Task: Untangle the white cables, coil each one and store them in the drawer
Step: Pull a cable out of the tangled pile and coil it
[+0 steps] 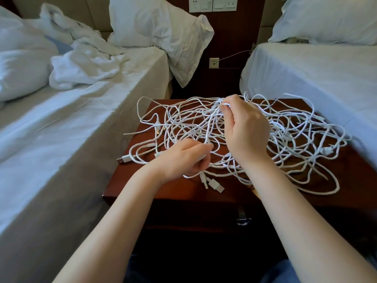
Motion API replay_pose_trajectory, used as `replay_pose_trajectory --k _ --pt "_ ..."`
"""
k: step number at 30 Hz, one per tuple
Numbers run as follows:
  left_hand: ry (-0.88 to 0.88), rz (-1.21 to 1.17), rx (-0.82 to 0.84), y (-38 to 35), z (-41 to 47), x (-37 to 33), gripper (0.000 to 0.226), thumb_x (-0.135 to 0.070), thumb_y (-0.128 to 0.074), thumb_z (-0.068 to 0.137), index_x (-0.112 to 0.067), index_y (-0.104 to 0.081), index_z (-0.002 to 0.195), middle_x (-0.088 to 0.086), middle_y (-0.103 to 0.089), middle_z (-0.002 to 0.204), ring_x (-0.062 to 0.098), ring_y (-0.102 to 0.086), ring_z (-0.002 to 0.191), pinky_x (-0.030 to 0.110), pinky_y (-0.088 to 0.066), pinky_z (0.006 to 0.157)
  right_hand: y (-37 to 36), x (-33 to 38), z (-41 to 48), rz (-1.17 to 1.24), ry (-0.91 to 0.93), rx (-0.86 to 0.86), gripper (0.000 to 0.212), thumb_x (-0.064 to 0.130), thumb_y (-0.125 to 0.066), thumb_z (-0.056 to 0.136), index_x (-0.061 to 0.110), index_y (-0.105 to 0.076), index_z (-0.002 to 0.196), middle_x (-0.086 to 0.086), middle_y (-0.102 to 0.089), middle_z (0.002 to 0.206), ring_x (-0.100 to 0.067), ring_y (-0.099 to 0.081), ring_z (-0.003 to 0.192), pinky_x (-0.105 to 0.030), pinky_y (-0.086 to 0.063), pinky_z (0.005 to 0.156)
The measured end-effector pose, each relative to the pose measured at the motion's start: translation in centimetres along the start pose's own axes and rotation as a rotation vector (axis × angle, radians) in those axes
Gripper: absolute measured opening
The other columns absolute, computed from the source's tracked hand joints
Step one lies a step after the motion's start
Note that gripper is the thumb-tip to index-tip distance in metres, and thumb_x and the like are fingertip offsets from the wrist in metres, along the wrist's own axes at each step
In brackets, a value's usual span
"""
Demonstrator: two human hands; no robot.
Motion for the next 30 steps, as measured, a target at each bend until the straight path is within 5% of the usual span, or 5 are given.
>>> replay_pose_trajectory --k 6,12,16,23,30 --pt "-0.236 -0.280 0.015 0.0 -0.5 -0.4 0.052 -0.033 -0.032 0.095 0.000 -0.040 0.056 0.002 -0.026 0.043 0.019 -0.018 0.044 0.037 -0.015 0.048 -1.5 0.9 -1.1 -0.022 0.053 0.393 0.029 0.030 -0.036 0.099 0.012 -0.057 0.091 0.000 -0.056 0.064 -0.021 -0.046 0.058 -0.028 -0.025 0.051" --pt "-0.355 -0.682 -0.349 1.9 0.3 0.2 0.045 -0.035 -0.031 0.094 -0.015 -0.051 0.060 -0.004 -0.035 0.045 0.010 -0.029 0.041 0.020 -0.027 0.042 -2.5 2.9 -2.6 0.017 0.208 0.615 0.041 0.024 -0.017 0.092 0.012 -0.056 0.086 0.011 -0.024 0.044 -0.016 -0.037 0.034 -0.020 -0.022 0.039" --pt "-0.347 -0.779 -0.508 2.8 0.3 0.5 0.039 -0.022 -0.026 0.103 -0.009 -0.046 0.071 -0.003 -0.042 0.050 0.009 -0.036 0.046 0.018 -0.034 0.046 -2.9 3.9 -3.1 -0.039 0.300 0.820 0.024 0.024 -0.030 0.104 0.018 -0.049 0.119 0.007 -0.041 0.057 -0.018 -0.047 0.054 -0.030 -0.039 0.054" --pt "-0.283 -0.459 -0.814 4.1 0.1 1.9 0.036 -0.020 -0.031 0.101 -0.013 -0.047 0.071 0.003 -0.049 0.058 0.013 -0.044 0.053 0.021 -0.037 0.054 -1.7 5.0 -2.6 0.046 0.293 0.810 0.032 0.034 -0.031 0.105 0.026 -0.049 0.131 0.000 -0.065 0.077 -0.025 -0.063 0.072 -0.034 -0.051 0.068" --pt "-0.191 -0.125 -1.078 5.6 0.3 4.2 0.039 -0.024 -0.036 0.096 -0.009 -0.058 0.067 -0.003 -0.057 0.060 0.008 -0.056 0.059 0.030 -0.047 0.068 -0.6 4.7 -1.7 0.065 0.357 0.732 0.026 0.028 -0.045 0.101 0.017 -0.069 0.097 0.002 -0.060 0.074 -0.022 -0.054 0.065 -0.031 -0.038 0.065"
Point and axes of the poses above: each hand's wrist, its own z-axis towards the middle knuckle, its own y-axis out of the back of the hand, x = y × z, the point moved 2 cm from there along z, towards the middle knuckle
